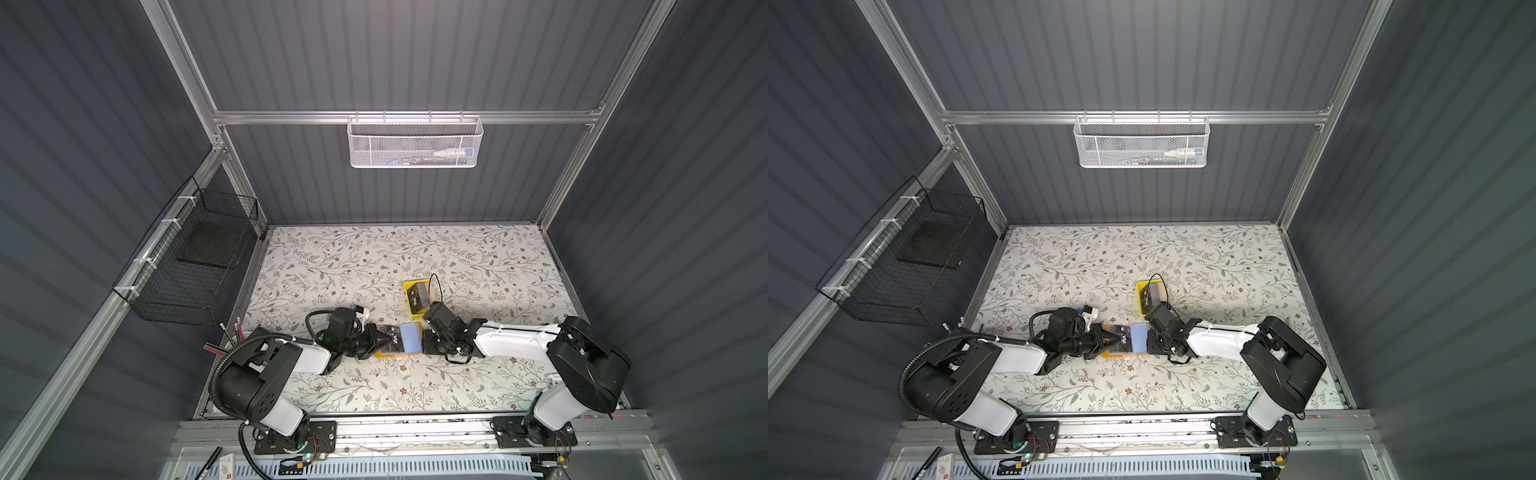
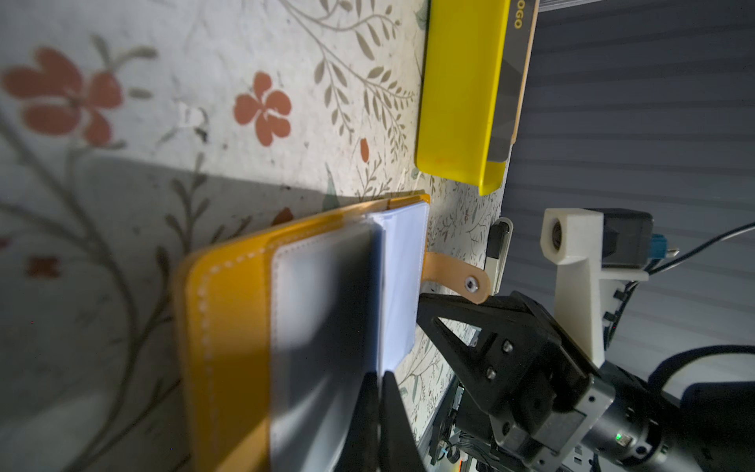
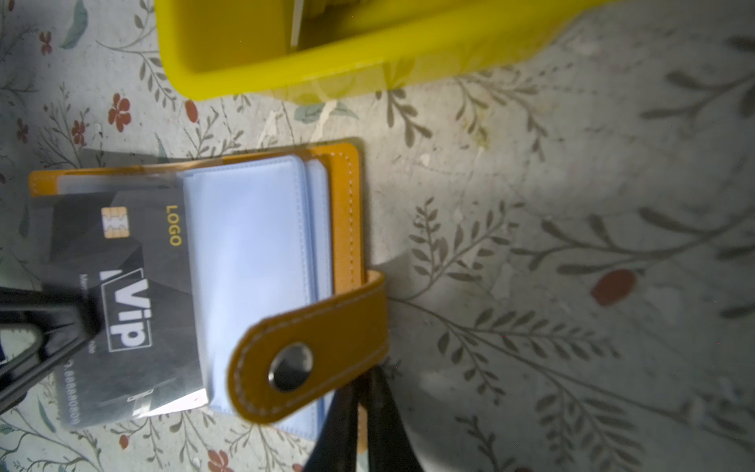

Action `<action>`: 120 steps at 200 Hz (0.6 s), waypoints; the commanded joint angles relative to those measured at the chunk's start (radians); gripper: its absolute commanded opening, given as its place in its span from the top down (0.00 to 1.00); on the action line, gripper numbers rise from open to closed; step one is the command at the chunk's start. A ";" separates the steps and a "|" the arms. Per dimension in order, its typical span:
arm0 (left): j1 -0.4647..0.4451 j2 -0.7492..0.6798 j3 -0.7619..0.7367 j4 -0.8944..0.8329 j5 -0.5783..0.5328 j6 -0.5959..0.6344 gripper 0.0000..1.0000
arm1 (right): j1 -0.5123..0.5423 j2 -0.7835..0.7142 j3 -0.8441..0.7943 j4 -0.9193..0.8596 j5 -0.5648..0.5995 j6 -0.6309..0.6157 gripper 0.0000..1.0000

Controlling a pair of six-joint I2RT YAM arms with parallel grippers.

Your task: Put the credit cards into the card holder

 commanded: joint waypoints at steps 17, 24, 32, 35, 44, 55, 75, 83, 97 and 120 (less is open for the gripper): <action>0.001 0.023 -0.018 0.024 0.024 -0.004 1.00 | 0.007 0.024 -0.023 -0.023 -0.002 0.012 0.90; 0.000 0.022 -0.019 0.023 0.024 -0.002 1.00 | 0.007 0.022 -0.023 -0.023 -0.003 0.012 0.90; 0.000 0.023 -0.019 0.023 0.026 -0.003 1.00 | 0.007 0.025 -0.023 -0.024 -0.003 0.010 0.90; 0.000 0.024 -0.019 0.024 0.027 -0.004 1.00 | 0.007 0.024 -0.024 -0.023 -0.003 0.010 0.90; 0.001 0.025 -0.019 0.026 0.028 -0.003 1.00 | 0.007 0.024 -0.023 -0.023 -0.003 0.011 0.90; 0.000 0.024 -0.019 0.023 0.027 0.002 1.00 | 0.007 0.025 -0.023 -0.024 -0.004 0.012 0.90; 0.005 0.024 -0.016 0.017 0.024 0.014 1.00 | 0.007 0.026 -0.022 -0.024 -0.005 0.011 0.90; 0.007 0.024 -0.016 0.016 0.023 0.020 1.00 | 0.007 0.025 -0.022 -0.024 -0.003 0.010 0.90; 0.013 0.024 -0.010 0.002 0.017 0.037 1.00 | 0.007 0.025 -0.020 -0.024 -0.004 0.009 0.90; 0.024 0.021 0.002 -0.025 0.019 0.062 1.00 | 0.007 0.024 -0.020 -0.025 -0.005 0.009 0.90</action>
